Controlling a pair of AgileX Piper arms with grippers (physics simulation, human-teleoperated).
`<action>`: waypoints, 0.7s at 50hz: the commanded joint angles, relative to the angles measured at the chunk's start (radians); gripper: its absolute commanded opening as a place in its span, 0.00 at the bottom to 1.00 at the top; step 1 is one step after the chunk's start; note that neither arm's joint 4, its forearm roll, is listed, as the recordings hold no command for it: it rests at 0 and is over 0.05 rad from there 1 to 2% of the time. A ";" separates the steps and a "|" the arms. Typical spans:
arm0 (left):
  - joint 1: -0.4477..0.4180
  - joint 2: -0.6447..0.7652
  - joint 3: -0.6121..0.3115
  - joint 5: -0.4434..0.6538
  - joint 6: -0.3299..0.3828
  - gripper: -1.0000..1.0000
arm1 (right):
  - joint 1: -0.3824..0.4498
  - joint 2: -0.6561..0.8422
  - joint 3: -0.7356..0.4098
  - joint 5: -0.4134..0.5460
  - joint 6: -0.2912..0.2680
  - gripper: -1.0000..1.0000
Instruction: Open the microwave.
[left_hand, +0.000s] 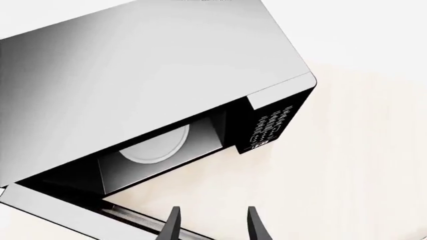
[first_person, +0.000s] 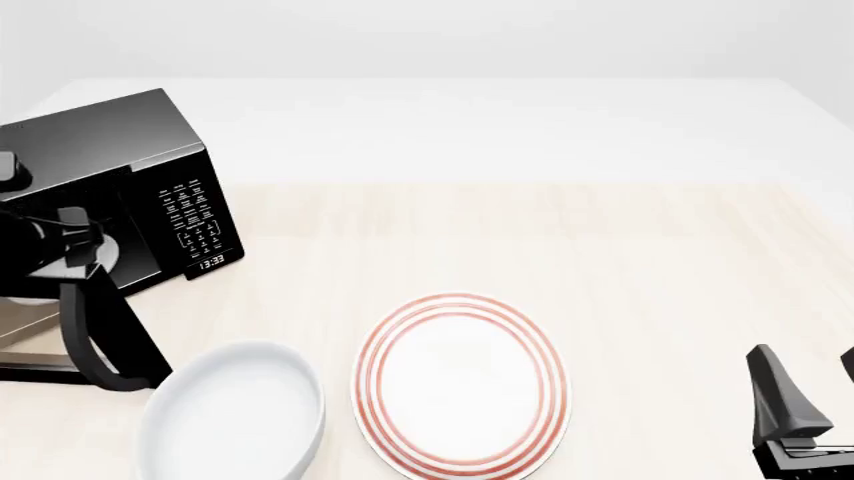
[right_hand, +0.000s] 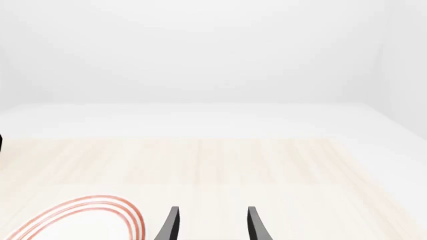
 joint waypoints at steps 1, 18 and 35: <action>0.015 0.022 0.027 -0.019 0.006 1.00 | 0.001 0.001 0.000 0.000 0.000 1.00; 0.005 0.013 0.048 -0.014 0.011 1.00 | -0.001 -0.001 0.000 -0.001 0.000 1.00; 0.020 -0.053 0.088 0.020 0.009 1.00 | -0.001 -0.001 0.000 -0.001 0.000 1.00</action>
